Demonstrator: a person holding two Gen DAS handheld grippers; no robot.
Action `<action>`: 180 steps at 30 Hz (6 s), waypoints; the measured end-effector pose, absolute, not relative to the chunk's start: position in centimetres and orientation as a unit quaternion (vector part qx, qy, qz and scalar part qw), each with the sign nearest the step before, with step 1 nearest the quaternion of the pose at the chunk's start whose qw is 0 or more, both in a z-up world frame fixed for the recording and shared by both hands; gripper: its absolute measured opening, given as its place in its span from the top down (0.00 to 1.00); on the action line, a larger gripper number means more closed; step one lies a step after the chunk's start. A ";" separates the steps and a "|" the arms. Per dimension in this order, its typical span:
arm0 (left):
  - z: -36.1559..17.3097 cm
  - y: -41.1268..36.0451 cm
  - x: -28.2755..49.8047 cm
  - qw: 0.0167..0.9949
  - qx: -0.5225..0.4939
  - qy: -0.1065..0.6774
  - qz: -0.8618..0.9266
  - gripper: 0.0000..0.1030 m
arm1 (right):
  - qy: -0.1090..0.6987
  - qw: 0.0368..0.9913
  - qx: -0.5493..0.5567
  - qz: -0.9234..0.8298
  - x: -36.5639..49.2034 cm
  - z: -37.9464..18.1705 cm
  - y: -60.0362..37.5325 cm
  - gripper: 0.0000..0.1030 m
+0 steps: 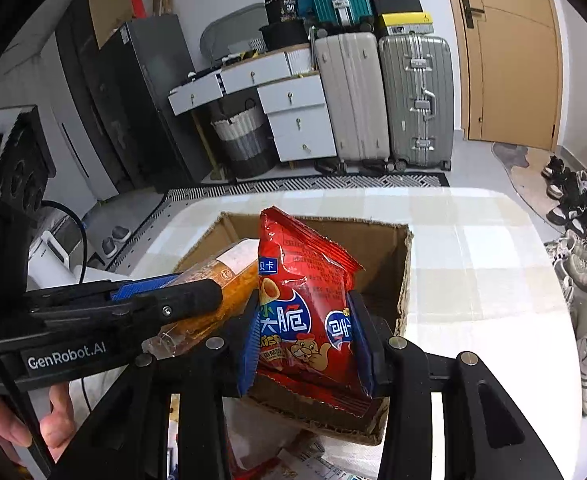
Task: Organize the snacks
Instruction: 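Lower both snacks into the SF box and open both tools, then withdraw both tools from the box back toward the snack pile, then grasp the white printed bag with the right tool while the left tool grasps the white-and-purple bag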
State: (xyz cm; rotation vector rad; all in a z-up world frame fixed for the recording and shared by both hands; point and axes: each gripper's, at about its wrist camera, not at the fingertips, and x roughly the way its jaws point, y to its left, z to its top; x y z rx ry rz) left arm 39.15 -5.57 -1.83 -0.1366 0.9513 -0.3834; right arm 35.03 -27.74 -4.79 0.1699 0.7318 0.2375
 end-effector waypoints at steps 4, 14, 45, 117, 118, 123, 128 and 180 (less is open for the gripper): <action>-2.4 -6.0 39.6 0.871 -0.062 0.451 -0.185 0.71 | 0.370 0.918 0.085 0.116 35.6 -5.4 -27.6 0.61; -2.5 -5.5 38.3 0.872 -0.059 0.449 -0.185 0.71 | 0.381 0.916 0.068 0.102 36.3 -5.9 -26.9 0.61; 1.8 -4.2 31.6 0.901 -0.050 0.393 -0.175 0.37 | 0.333 0.936 0.061 0.097 30.5 -2.4 -28.2 0.55; -0.9 6.1 0.0 0.946 -0.086 0.292 -0.112 0.01 | 0.397 0.903 0.048 0.155 4.9 -12.6 -24.7 0.01; -1.0 6.2 0.1 0.946 -0.090 0.291 -0.112 0.01 | 0.400 0.902 0.051 0.156 5.0 -12.8 -24.7 0.01; -0.9 6.5 -0.1 0.946 -0.089 0.290 -0.111 0.01 | 0.429 0.889 0.042 0.152 6.1 -14.3 -24.1 0.21; -1.1 6.5 0.0 0.946 -0.090 0.290 -0.110 0.01 | 0.437 0.884 0.042 0.157 6.2 -15.1 -23.7 0.28; -10.7 4.3 16.0 0.825 -0.143 0.542 0.069 0.04 | 0.410 0.879 0.097 0.224 4.3 -12.5 -23.6 0.46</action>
